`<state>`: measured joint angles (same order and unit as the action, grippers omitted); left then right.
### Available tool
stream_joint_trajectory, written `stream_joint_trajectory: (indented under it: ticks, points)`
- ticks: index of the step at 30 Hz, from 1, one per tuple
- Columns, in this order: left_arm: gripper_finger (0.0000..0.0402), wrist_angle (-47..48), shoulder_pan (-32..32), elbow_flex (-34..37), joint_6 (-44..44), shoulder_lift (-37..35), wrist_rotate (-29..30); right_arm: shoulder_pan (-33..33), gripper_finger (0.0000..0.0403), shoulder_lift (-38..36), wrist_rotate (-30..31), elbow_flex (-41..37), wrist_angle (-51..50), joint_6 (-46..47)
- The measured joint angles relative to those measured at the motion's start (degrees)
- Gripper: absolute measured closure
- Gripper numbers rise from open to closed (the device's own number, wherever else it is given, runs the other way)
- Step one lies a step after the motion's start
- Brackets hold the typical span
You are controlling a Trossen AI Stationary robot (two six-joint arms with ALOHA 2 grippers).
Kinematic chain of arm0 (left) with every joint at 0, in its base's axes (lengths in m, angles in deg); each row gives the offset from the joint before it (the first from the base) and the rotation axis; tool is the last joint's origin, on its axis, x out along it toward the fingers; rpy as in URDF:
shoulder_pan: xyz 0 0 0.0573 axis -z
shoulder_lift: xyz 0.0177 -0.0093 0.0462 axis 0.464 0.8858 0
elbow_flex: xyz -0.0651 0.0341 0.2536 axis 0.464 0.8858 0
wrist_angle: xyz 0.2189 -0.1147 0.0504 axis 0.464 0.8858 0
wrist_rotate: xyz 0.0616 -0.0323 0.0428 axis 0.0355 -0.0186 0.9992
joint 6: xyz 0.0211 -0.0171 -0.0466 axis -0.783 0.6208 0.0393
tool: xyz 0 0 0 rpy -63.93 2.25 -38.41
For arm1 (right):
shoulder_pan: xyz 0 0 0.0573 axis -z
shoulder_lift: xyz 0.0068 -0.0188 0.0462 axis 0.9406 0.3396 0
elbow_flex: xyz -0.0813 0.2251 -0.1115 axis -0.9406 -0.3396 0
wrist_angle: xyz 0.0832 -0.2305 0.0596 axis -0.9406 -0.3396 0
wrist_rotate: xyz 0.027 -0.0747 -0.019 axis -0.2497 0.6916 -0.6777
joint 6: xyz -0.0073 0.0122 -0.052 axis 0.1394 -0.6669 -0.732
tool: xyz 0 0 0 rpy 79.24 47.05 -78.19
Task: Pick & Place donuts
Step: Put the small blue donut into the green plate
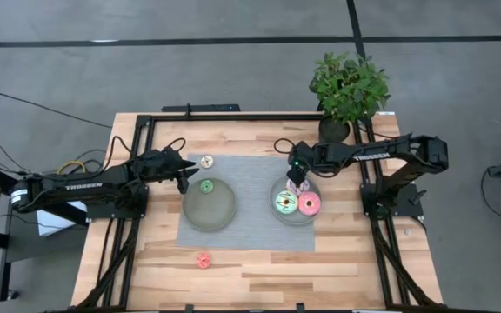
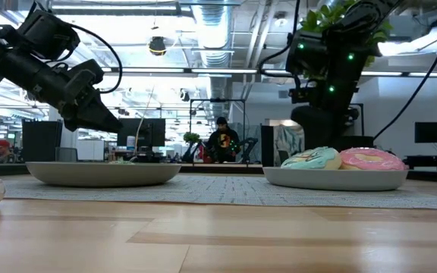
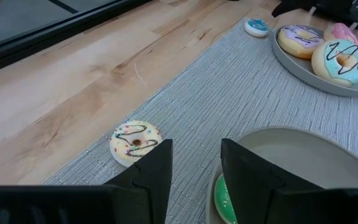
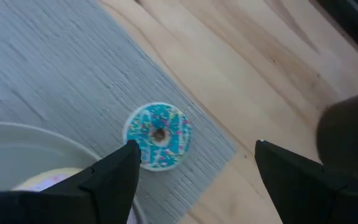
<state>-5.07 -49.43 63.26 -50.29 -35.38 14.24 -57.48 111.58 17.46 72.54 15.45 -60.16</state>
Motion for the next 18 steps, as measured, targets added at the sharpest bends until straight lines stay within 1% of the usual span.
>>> stream_joint_trajectory:
  ticks: [4, 7, 9, 18]
  points:
    - [0.0273, -0.01, -0.01, 0.0, 0.02, 0.0, 0.01, -0.66, 0.0097, -0.02, -1.3, 0.0, 2.23, -0.12]
    - [0.0273, -0.02, 0.01, 0.0, 0.02, 0.0, 0.01, -0.76, 0.0097, -0.02, -2.16, -0.02, 2.97, -2.62]
    - [0.0273, 0.0, 0.01, 0.0, 0.04, 0.0, 0.03, -0.74, 0.0097, -0.02, -2.18, -0.02, 2.96, -2.73]
    - [0.0273, -0.02, 0.0, 0.0, 0.09, 0.0, 0.05, 2.62, 0.0097, -0.02, -2.44, -0.02, 3.55, -1.14]
